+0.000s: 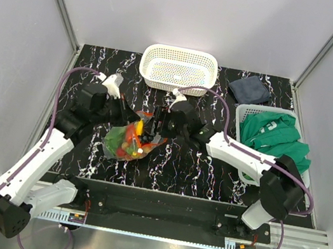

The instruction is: Open the zip-top bag and remove the fake food

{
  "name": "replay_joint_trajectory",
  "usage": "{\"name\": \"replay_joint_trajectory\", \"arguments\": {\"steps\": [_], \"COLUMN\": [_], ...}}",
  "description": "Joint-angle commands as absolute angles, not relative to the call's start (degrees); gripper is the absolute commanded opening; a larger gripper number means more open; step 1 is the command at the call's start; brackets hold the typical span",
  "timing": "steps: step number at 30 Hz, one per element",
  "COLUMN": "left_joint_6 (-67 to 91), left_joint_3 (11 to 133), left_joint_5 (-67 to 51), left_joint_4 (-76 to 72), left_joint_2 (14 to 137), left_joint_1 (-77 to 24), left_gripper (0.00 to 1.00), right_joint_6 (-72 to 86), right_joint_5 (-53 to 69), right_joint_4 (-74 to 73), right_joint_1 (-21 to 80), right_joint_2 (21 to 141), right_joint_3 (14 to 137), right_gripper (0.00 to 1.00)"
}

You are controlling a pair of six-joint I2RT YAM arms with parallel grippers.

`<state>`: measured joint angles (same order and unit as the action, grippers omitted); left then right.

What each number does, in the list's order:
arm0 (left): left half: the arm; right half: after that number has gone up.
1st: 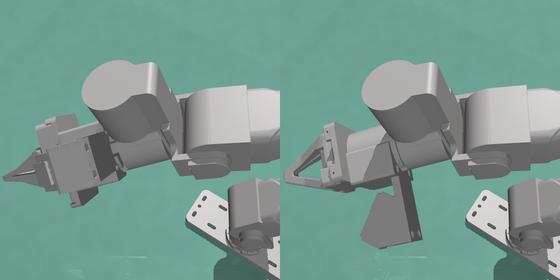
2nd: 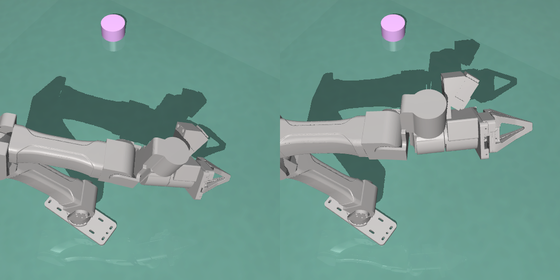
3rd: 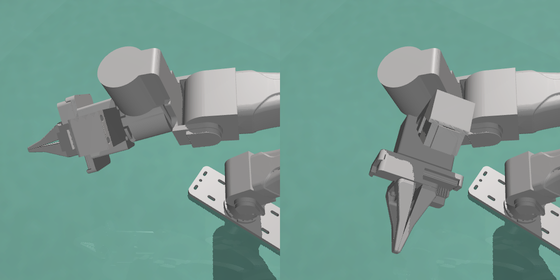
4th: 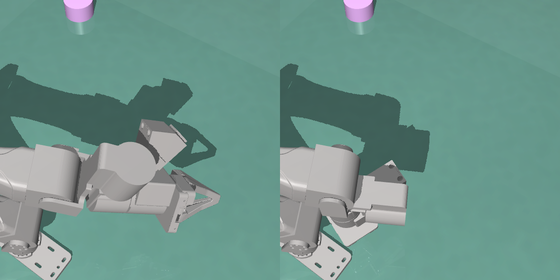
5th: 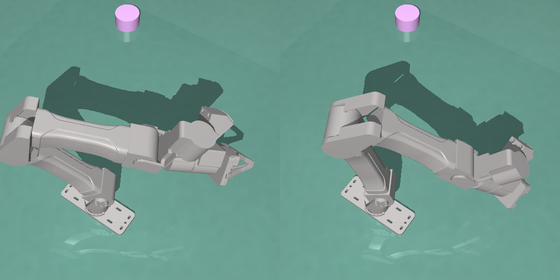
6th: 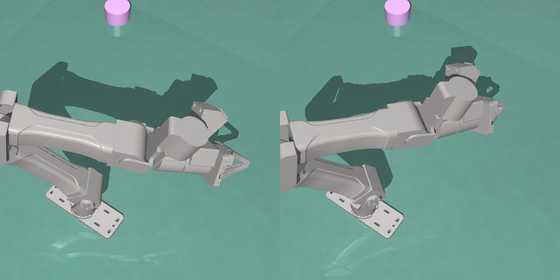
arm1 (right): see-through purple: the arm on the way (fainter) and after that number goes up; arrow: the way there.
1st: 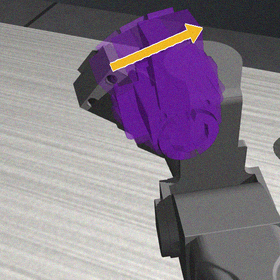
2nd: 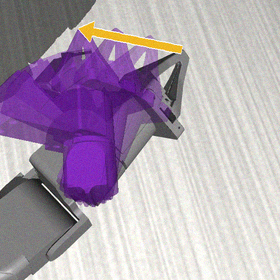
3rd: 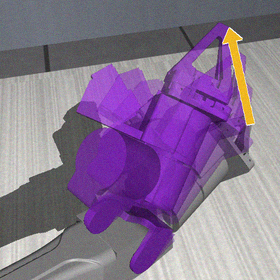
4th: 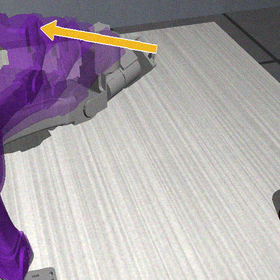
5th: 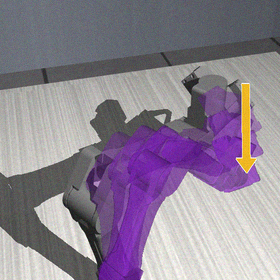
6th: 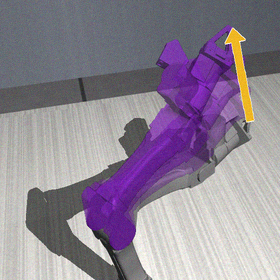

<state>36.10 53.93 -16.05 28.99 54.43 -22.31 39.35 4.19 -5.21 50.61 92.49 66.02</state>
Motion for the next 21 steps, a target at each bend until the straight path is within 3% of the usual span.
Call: {"name": "replay_joint_trajectory", "arguments": {"steps": [1,15,18,21], "left_joint_6": [37.8,40.3,40.3,40.2], "left_joint_3": [53.9,52.4,51.8,50.8], "left_joint_5": [-18.7,-19.0,-18.5,-17.8], "left_joint_4": [22.4,19.3,19.3,19.4], "left_joint_2": [54.2,54.7,53.9,52.8], "left_joint_1": [-22.5,-24.3,-24.7,-24.7], "left_gripper": [0.00,0.00,0.00,0.00], "right_joint_6": [43.8,42.5,41.8,40.9], "right_joint_5": [7.2,4.2,4.6,4.8], "right_joint_4": [3.7,4.7,4.7,4.9], "right_joint_1": [50.6,51.9,52.2,52.5], "right_joint_2": [94.6,102.7,105.6,106.3], "right_joint_3": [65.0,65.8,67.9,69.3], "right_gripper": [0.72,0.77,0.73,0.63]}}
